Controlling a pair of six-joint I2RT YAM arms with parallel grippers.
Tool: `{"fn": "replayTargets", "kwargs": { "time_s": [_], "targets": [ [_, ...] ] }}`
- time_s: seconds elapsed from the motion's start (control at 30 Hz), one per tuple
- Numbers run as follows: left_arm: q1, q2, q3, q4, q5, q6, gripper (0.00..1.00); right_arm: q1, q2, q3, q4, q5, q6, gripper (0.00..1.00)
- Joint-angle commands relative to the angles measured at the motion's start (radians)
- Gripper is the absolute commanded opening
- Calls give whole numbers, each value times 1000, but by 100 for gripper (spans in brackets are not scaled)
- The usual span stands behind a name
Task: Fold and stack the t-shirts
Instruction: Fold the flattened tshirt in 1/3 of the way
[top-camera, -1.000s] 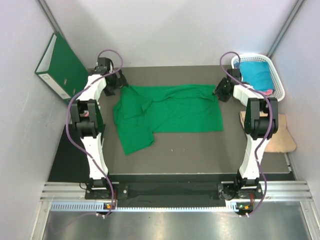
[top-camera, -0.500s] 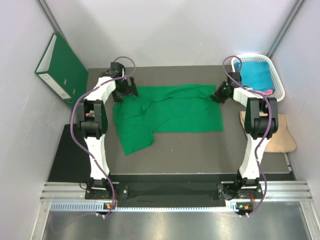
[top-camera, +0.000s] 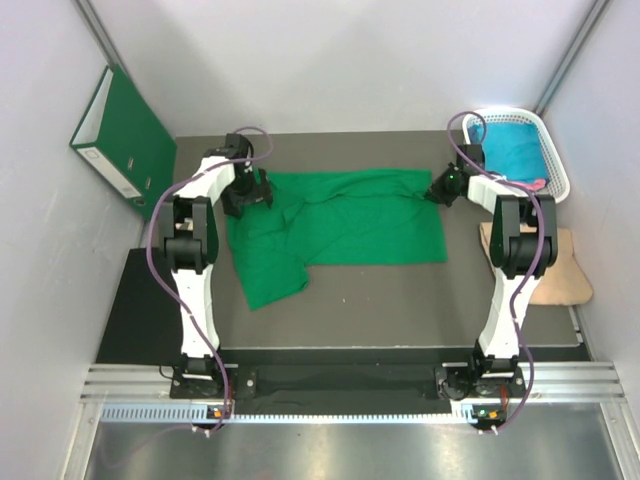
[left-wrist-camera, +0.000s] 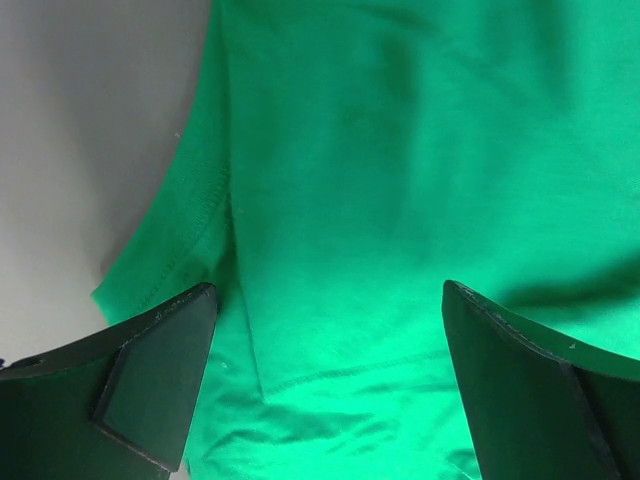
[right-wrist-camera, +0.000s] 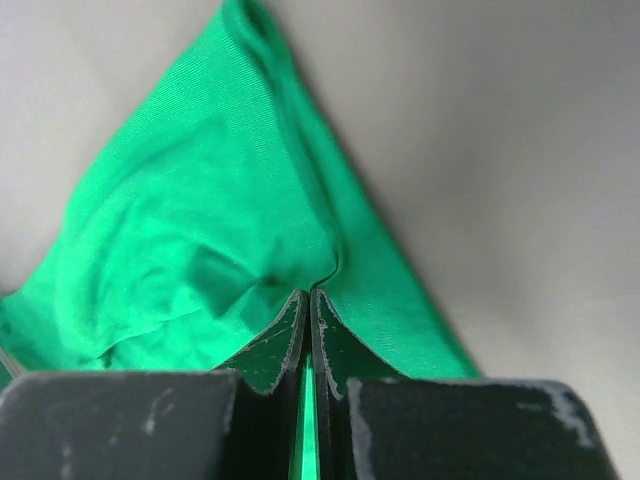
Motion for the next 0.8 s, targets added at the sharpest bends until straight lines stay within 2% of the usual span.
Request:
{"fn": "replayTargets", "kwargs": {
  "time_s": [0.0,0.27,0.43,0.53,0.63,0.67,0.77],
  "targets": [
    [-4,62,58,-88,-55,-9,98,-45,-91,18,-42,70,-49,0],
    [-3,122,98,-134,-80,-21,98,-74,-121,21,-103,135,-127,0],
    [-4,133,104,-146,-91,-23,98,-76,-67,34,-133,146,-157,0],
    [-4,123,111,-148,-92,-23,98,-76,-23,44,-145,113,-160,5],
    [-3,87,112,-142,-94,-17,98,-74,-12,49,-145,113,-161,33],
    [-4,75,109,-131,-94,-12,98,-73,-21,32,-139,116,-160,49],
    [-6,14,82,-90,-78,15,98,-73,-68,-2,-107,132,-163,66]
  ]
}}
